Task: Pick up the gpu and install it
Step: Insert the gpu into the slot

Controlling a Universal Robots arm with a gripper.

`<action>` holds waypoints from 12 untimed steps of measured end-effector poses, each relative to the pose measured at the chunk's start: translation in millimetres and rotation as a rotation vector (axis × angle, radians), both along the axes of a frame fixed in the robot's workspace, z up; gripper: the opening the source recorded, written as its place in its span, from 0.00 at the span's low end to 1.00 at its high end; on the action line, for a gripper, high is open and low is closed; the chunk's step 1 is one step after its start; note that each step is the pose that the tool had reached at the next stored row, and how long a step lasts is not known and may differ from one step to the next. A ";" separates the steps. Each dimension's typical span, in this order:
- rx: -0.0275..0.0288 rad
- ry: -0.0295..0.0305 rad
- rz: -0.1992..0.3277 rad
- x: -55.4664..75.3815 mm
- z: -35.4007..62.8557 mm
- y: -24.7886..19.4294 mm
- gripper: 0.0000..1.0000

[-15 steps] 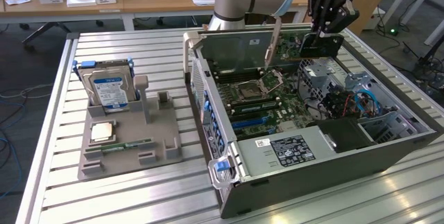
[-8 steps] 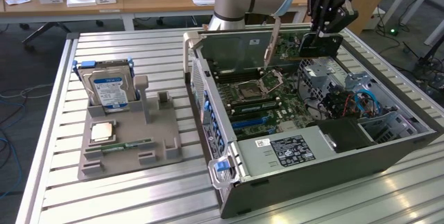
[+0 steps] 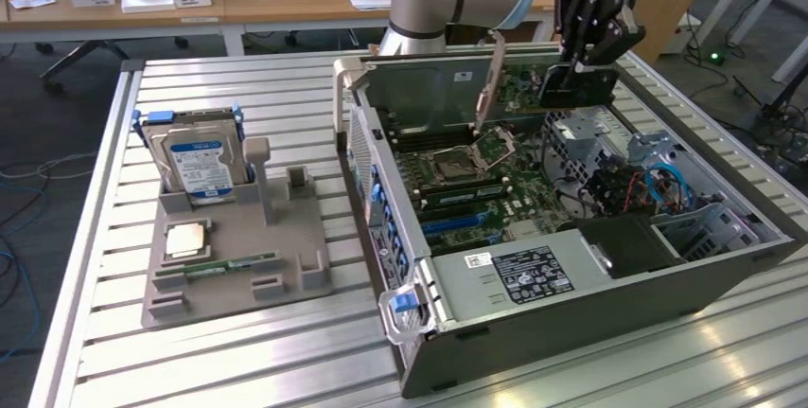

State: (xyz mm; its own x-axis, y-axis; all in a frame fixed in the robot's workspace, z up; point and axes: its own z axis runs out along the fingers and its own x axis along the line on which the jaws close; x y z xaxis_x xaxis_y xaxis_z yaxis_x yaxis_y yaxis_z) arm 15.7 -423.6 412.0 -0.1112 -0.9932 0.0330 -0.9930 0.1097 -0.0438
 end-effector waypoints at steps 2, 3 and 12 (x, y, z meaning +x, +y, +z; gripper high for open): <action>0.0000 -0.0001 0.000 -0.4 -2.5 0.0 0.27; -0.0001 -0.0001 0.000 -0.4 -2.9 0.1 0.27; 0.0032 -0.0001 0.000 -4.2 -6.9 0.0 0.27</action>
